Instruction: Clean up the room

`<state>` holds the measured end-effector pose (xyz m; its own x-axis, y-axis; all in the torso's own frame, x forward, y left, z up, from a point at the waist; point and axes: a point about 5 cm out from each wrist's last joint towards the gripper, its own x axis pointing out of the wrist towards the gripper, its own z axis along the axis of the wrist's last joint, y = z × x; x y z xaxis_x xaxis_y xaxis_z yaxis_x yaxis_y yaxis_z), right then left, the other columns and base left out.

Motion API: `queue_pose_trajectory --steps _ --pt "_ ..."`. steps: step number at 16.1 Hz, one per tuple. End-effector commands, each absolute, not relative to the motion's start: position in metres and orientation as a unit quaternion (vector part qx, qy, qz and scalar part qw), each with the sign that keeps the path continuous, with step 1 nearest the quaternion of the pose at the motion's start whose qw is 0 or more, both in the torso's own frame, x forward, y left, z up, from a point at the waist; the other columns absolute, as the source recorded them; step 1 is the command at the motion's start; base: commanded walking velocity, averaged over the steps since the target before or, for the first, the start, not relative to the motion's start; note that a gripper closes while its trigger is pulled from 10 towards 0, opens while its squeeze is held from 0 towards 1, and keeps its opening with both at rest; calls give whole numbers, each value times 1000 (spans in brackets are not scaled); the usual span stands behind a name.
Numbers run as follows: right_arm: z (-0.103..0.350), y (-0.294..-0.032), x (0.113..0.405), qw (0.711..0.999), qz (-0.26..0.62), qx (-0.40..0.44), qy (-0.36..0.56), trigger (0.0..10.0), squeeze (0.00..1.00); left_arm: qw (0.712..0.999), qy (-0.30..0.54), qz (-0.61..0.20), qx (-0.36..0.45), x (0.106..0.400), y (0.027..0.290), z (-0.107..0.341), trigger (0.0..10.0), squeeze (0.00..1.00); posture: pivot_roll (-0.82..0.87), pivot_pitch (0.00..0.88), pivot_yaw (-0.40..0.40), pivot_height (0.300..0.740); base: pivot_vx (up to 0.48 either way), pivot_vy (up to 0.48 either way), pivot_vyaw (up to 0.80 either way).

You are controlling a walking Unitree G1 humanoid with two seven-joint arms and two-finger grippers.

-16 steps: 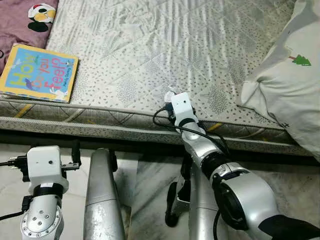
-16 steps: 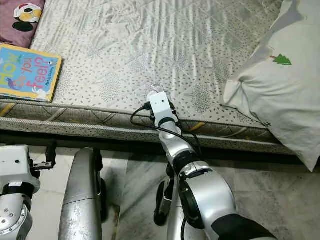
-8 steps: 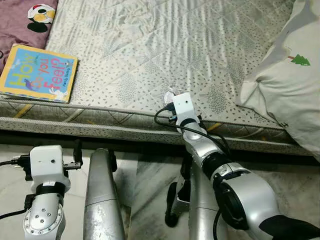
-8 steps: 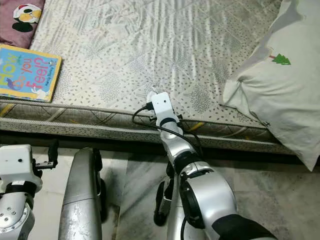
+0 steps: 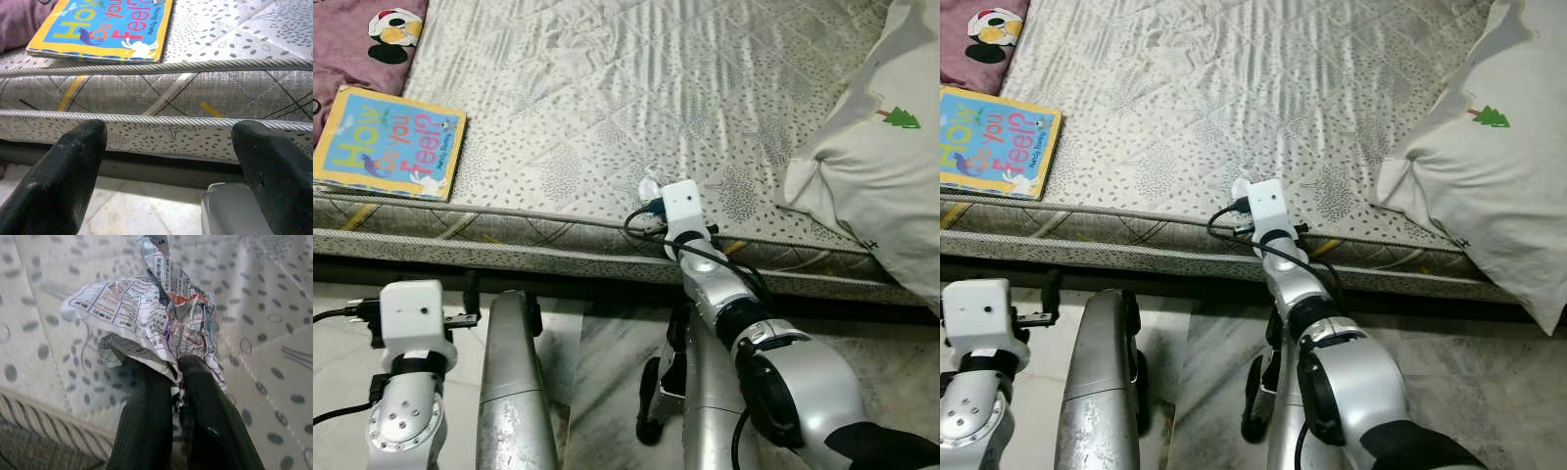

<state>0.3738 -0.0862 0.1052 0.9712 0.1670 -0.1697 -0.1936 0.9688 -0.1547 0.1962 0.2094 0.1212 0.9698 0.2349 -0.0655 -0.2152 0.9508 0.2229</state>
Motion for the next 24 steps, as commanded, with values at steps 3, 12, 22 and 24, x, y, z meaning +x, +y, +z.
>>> queue_pose_trajectory --steps 3,12,22,24 --pt "108 -111 374 993 90 -60 51 0 0 987 55 103 106 203 208 115 10000 0 218 294 -84 547 0 0 0" --pt "98 -144 291 996 89 16 -20 0 0 994 58 62 74 209 186 98 10000 0 37 219 -68 547 0 0 0" --pt "118 -171 233 995 62 74 -8 10000 0 998 44 24 48 233 169 91 10000 0 -25 153 -35 582 0 0 0" --pt "121 -167 237 995 68 77 -5 10000 0 997 42 28 51 233 171 91 10000 0 -11 143 -40 597 0 0 0"
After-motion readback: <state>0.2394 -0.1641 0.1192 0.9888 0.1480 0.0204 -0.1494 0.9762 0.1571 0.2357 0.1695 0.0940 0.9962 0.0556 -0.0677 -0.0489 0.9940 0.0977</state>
